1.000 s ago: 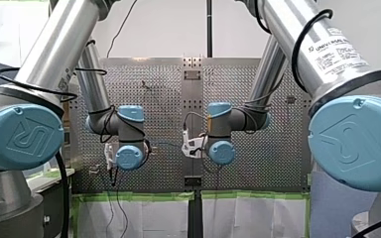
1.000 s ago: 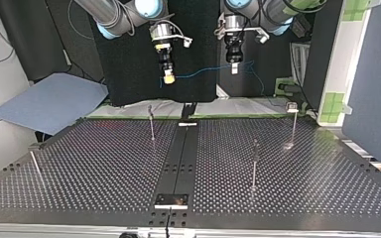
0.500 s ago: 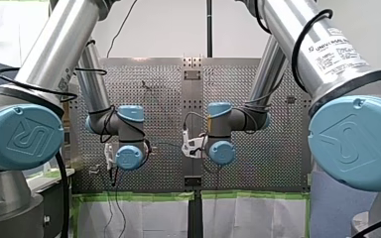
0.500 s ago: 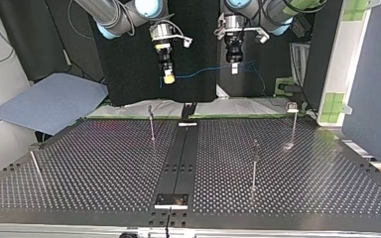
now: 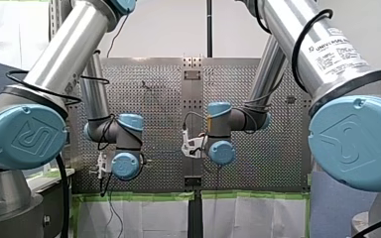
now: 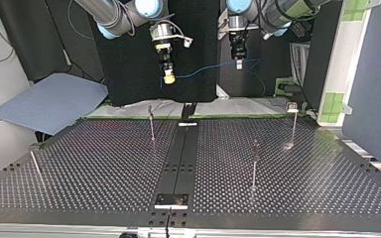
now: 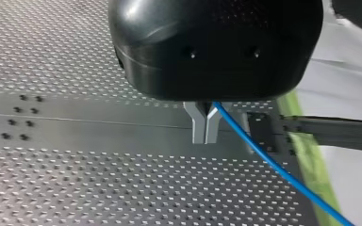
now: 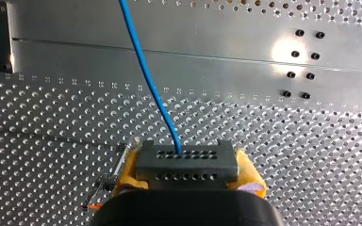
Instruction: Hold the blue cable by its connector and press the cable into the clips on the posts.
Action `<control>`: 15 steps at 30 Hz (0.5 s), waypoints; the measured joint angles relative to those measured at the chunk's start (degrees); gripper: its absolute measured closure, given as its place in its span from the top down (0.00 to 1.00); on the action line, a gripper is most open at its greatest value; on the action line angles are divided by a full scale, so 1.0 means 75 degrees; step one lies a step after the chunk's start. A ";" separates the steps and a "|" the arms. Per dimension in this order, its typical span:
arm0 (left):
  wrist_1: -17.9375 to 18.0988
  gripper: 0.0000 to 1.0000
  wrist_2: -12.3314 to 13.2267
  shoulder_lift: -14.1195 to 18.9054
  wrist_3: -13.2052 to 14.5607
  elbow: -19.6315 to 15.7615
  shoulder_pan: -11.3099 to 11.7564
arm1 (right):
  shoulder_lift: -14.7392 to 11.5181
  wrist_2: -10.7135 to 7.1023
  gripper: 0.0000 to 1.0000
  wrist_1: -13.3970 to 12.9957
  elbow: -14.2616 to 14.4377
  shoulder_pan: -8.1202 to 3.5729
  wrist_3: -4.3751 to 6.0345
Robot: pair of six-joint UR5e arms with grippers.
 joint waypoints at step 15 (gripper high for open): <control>-0.0009 0.00 -0.0001 -0.0112 0.0001 0.0000 0.0003 | 0.0054 0.0055 0.00 0.0052 -0.0034 0.0007 -0.0054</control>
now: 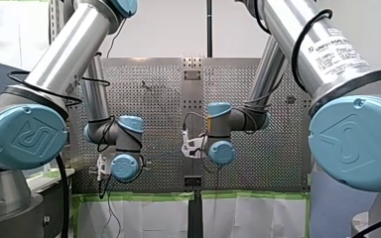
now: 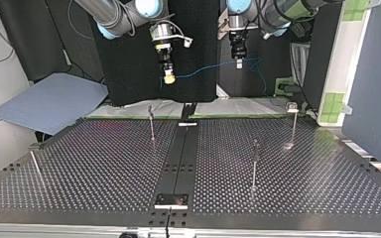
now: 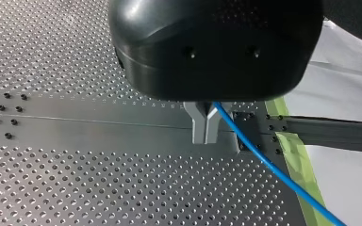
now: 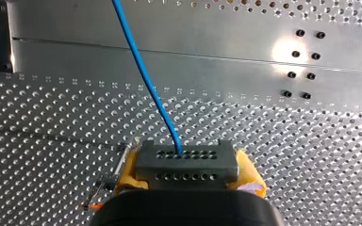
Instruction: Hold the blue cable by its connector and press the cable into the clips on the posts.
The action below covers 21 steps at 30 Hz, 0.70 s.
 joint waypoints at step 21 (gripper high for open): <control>0.0000 0.00 0.0000 -0.0001 0.0000 0.0000 0.0000 | 0.1096 0.0660 0.00 0.1152 -0.0036 0.0004 -0.0168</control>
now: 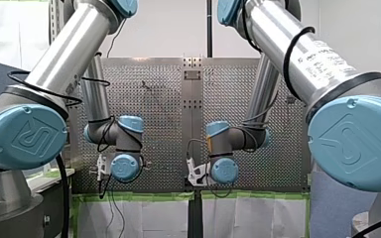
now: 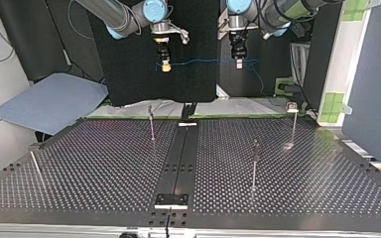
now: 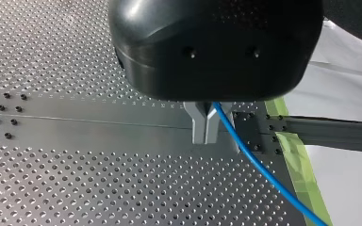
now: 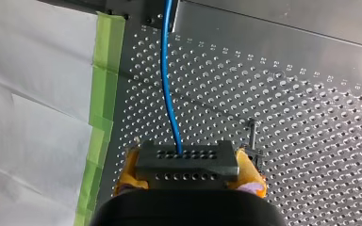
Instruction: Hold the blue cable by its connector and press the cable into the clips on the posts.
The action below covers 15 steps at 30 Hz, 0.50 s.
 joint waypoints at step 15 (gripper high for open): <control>-0.0068 0.00 -0.0147 0.0554 0.0709 0.0024 -0.0264 | -0.0584 -0.0207 0.00 0.0480 -0.0459 0.0161 0.0476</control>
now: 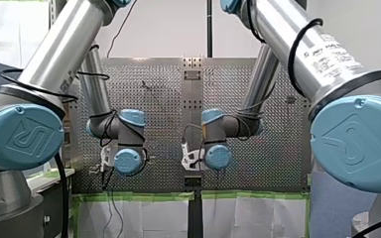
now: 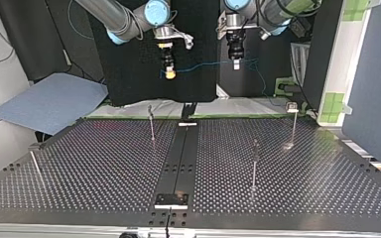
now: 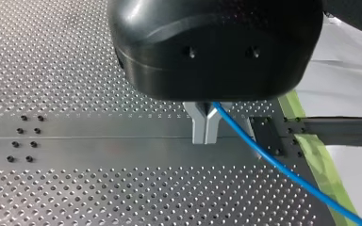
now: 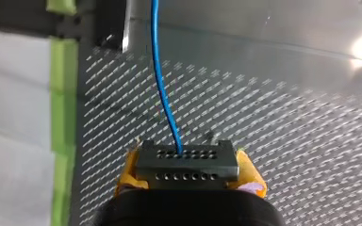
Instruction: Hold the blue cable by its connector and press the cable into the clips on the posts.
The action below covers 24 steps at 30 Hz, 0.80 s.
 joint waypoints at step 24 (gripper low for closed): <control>-0.1676 0.00 0.0063 0.1688 -0.0013 0.0757 0.0291 | -0.1716 -0.1051 0.00 0.1220 -0.0730 -0.0042 0.0281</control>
